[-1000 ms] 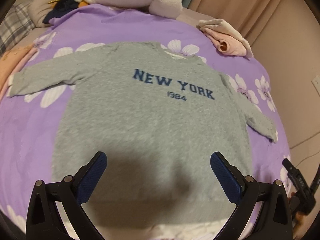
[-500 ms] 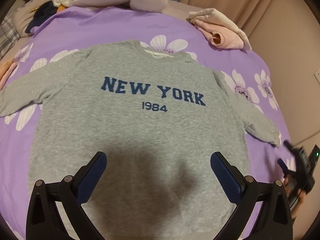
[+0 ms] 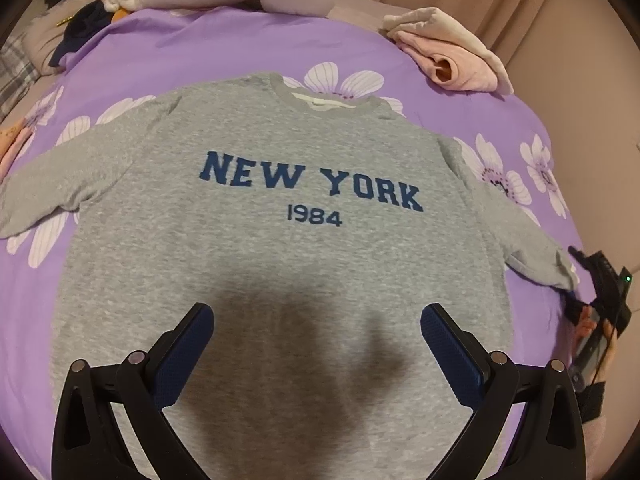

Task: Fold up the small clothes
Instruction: 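Grasp the sweatshirt sleeve cuff with the right tool and lift it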

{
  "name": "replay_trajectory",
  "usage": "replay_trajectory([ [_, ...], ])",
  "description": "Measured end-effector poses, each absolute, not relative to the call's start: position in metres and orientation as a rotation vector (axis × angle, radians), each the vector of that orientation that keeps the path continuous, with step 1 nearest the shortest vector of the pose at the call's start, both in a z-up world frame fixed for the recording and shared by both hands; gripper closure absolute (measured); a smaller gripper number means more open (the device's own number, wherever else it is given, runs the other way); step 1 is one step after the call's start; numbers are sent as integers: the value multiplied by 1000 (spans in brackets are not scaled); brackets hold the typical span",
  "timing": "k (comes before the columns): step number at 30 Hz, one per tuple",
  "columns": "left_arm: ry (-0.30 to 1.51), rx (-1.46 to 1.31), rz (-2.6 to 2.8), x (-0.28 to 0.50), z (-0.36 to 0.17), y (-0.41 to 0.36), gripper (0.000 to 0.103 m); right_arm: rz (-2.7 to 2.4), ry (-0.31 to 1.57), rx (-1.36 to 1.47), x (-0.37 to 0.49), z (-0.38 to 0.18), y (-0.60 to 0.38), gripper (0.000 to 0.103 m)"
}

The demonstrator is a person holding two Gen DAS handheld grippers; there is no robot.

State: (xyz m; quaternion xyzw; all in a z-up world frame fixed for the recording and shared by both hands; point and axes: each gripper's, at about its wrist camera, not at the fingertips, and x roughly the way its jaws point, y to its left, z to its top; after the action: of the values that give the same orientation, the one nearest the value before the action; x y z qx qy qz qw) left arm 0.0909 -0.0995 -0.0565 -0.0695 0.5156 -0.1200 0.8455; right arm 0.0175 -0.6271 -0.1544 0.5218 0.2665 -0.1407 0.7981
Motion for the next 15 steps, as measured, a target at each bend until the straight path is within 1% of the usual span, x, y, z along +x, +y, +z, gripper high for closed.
replay_trajectory([
  [1, 1084, -148, -247, 91, -56, -96, 1, -319, 581, 1105, 22, -155, -627, 58],
  [2, 1082, -150, -242, 91, -56, -94, 1, -335, 591, 1089, 24, -155, -626, 64],
  [3, 1081, -153, -236, 91, -56, -91, 1, -364, 606, 1057, 25, -153, -625, 76],
  [8, 1096, -179, -210, 90, -59, -74, 1, -403, 594, 924, 21, -133, -617, 84],
  [15, 1093, -217, -194, 81, -58, -47, 1, -360, 584, 573, 46, -63, -555, 85],
])
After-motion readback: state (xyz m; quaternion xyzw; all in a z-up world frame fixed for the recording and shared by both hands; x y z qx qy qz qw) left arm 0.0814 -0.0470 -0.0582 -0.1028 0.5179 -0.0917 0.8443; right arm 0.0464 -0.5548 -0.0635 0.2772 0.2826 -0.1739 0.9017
